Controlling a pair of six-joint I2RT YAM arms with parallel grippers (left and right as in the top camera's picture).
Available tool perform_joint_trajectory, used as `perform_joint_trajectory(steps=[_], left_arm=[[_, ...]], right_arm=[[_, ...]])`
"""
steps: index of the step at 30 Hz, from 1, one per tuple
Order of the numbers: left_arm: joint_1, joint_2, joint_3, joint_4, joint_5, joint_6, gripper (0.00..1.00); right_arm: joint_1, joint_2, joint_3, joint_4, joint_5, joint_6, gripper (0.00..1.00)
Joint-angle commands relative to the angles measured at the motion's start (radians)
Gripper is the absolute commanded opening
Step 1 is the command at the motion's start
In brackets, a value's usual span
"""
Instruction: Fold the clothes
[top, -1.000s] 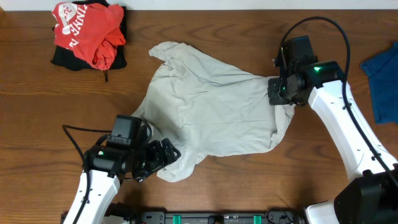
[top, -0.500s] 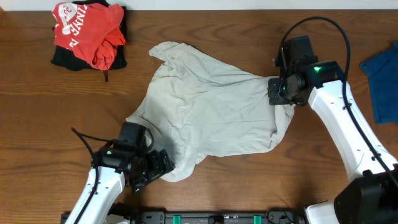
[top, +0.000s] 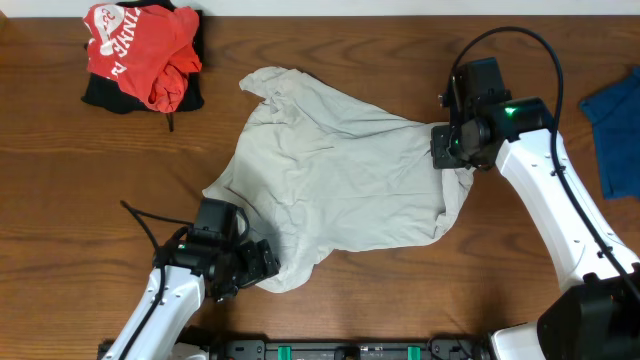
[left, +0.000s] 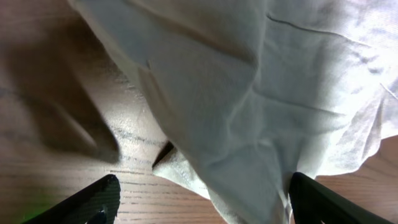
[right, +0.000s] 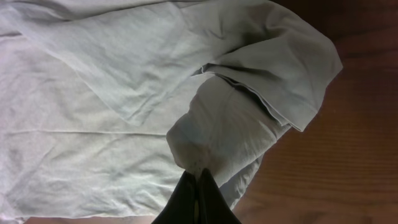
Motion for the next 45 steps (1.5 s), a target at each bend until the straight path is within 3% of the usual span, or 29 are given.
perform_joint_trajectory(steps=[1,10,14,19,29,38,45], left_arm=[[0.0,0.029,-0.001,0.015,0.011,0.024,0.86],[0.0,0.129,-0.001,0.072,0.045,0.028,0.83],[0.0,0.156,-0.001,0.093,0.063,0.031,0.78],[0.0,0.166,-0.001,0.103,0.104,0.031,0.59],[0.0,0.163,0.0,0.059,0.188,0.03,0.06],[0.0,0.135,0.051,-0.014,0.191,0.032,0.06],[0.0,-0.001,0.217,-0.199,0.191,0.065,0.06]], right_arm=[[0.01,-0.011,0.012,0.0,0.011,0.017,0.01],[0.01,-0.011,0.012,-0.001,0.011,0.014,0.01],[0.01,-0.011,0.012,-0.001,0.011,0.014,0.01],[0.01,-0.011,0.012,-0.001,0.011,0.013,0.01],[0.01,-0.011,0.012,0.0,0.011,0.014,0.01],[0.01,-0.021,0.012,0.026,0.002,0.026,0.01],[0.01,-0.114,0.034,0.029,-0.015,0.053,0.01]])
